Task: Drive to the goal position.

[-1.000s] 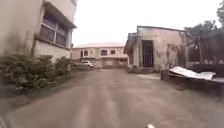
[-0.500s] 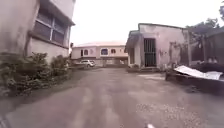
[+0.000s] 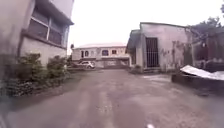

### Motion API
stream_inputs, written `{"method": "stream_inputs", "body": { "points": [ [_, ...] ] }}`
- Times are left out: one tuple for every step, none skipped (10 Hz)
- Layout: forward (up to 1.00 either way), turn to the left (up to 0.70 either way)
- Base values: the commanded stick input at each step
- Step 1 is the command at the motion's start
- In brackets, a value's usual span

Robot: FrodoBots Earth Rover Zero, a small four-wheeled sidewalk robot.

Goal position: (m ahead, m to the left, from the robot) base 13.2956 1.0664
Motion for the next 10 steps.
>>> {"method": "stream_inputs", "body": {
  "points": [
    [0.70, 0.00],
    [0.70, 0.00],
    [0.70, -0.10],
    [0.70, -0.35],
    [0.70, -0.35],
    [0.70, -0.35],
    [0.70, -0.35],
    [0.70, -0.35],
    [0.70, -0.14],
    [0.70, 0.00]
  ]
}}
